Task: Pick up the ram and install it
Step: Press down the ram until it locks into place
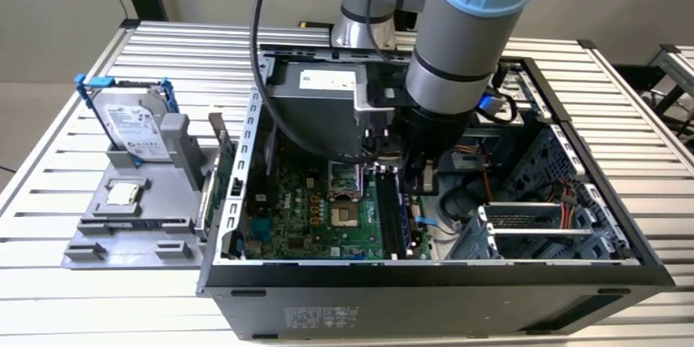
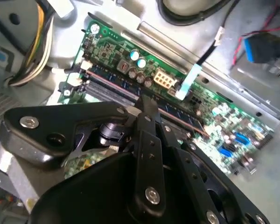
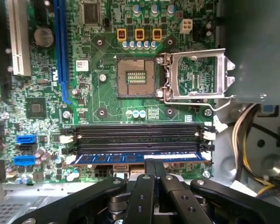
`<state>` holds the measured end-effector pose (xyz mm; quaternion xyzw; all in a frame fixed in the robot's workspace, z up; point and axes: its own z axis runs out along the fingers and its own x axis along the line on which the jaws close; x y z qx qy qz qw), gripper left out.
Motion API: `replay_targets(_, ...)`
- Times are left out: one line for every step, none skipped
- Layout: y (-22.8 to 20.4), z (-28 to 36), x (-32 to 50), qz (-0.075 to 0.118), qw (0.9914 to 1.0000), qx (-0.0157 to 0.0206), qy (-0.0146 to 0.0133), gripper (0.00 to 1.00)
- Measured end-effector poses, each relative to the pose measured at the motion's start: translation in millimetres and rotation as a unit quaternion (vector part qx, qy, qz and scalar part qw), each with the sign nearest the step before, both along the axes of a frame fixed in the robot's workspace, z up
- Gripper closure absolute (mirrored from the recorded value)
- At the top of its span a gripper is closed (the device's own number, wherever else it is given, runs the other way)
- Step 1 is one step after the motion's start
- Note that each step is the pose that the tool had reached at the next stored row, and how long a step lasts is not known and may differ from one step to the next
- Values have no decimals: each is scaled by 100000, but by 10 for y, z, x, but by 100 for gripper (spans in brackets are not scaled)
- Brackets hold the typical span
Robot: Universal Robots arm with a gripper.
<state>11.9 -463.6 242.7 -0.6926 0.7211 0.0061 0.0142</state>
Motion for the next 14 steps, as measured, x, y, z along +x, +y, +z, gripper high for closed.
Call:
replay_targets(0,30,0,1,100000,4,0,100)
replay_targets(0,54,0,0,100000,-10,2,100)
replay_targets(0,77,0,0,100000,-10,-1,100)
replay_targets(-1,98,0,0,100000,-31,-1,100)
replay_targets(0,119,0,1,100000,-75,4,100)
replay_targets(0,137,0,6,100000,-140,1,100)
replay_targets(0,155,0,6,100000,-232,5,100)
replay_targets(0,176,0,4,100000,-308,6,100)
replay_targets(-1,200,0,2,99999,-366,4,100)
replay_targets(0,224,0,4,99999,-436,3,100)
replay_targets(0,242,0,3,99999,-510,4,100)
replay_targets(0,258,0,2,99998,-577,2,100)
replay_targets(0,282,0,0,99998,-642,4,100)
replay_targets(-1,325,0,0,99998,-683,7,100)
